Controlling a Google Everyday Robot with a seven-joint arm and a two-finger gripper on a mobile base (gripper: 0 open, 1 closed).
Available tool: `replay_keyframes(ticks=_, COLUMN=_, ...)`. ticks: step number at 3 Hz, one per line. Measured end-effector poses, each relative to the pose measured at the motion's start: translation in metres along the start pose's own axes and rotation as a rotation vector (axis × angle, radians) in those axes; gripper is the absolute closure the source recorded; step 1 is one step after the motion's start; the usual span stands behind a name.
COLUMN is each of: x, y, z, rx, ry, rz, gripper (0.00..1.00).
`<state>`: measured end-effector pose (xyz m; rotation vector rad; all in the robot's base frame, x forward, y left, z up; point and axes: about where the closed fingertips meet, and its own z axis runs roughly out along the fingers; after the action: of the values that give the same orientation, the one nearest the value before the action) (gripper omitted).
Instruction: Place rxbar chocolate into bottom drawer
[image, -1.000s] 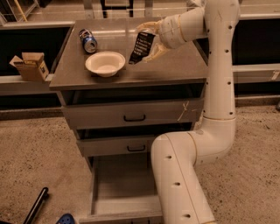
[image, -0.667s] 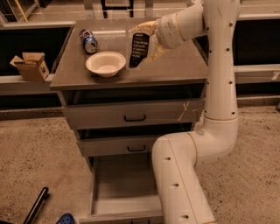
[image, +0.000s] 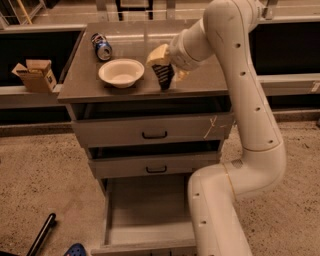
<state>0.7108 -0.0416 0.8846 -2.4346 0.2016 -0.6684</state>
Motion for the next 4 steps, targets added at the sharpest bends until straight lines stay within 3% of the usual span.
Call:
replay_keyframes(ticks=1, x=-0.003, y=0.033, z=-0.007, rx=-0.207, ry=0.119, rz=-0.181, gripper=1.0)
replay_keyframes(ticks=2, x=-0.004, y=0.021, z=0.006, rx=-0.233, ry=0.143, rz=-0.233, gripper=1.0)
replay_keyframes(ticks=3, x=-0.001, y=0.016, z=0.009, rx=-0.214, ry=0.157, rz=-0.236, gripper=1.0)
replay_keyframes(ticks=4, x=-0.003, y=0.01, z=0.0, rx=-0.174, ry=0.097, rz=-0.256, gripper=1.0)
